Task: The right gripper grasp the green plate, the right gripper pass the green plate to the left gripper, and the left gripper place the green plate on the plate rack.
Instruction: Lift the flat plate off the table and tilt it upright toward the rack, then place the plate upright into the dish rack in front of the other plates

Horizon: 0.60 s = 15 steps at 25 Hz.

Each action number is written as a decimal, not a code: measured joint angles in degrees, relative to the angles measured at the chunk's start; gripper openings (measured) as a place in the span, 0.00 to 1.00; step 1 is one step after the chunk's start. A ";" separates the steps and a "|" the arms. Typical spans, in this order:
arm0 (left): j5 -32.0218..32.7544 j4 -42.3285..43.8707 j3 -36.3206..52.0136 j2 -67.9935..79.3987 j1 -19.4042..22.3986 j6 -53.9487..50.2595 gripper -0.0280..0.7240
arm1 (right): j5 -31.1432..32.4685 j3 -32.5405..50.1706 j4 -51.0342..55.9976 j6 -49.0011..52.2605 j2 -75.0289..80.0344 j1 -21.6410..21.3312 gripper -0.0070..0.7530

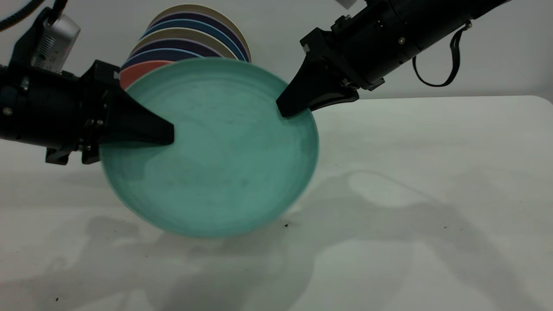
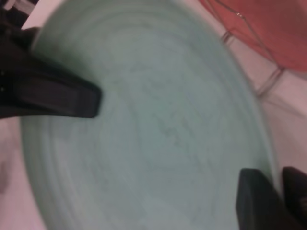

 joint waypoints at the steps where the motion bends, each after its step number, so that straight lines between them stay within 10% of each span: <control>1: -0.10 0.00 0.00 0.00 -0.07 0.05 0.18 | -0.24 0.00 -0.61 -0.05 0.00 -0.42 0.26; 8: -10.23 6.82 -1.28 -1.12 -0.08 3.67 0.18 | 1.93 0.00 -8.20 3.05 -0.06 -6.41 0.92; 15: -10.36 32.28 -8.75 -4.37 -2.63 4.48 0.18 | 3.53 0.00 -19.27 10.41 -0.06 -15.27 0.88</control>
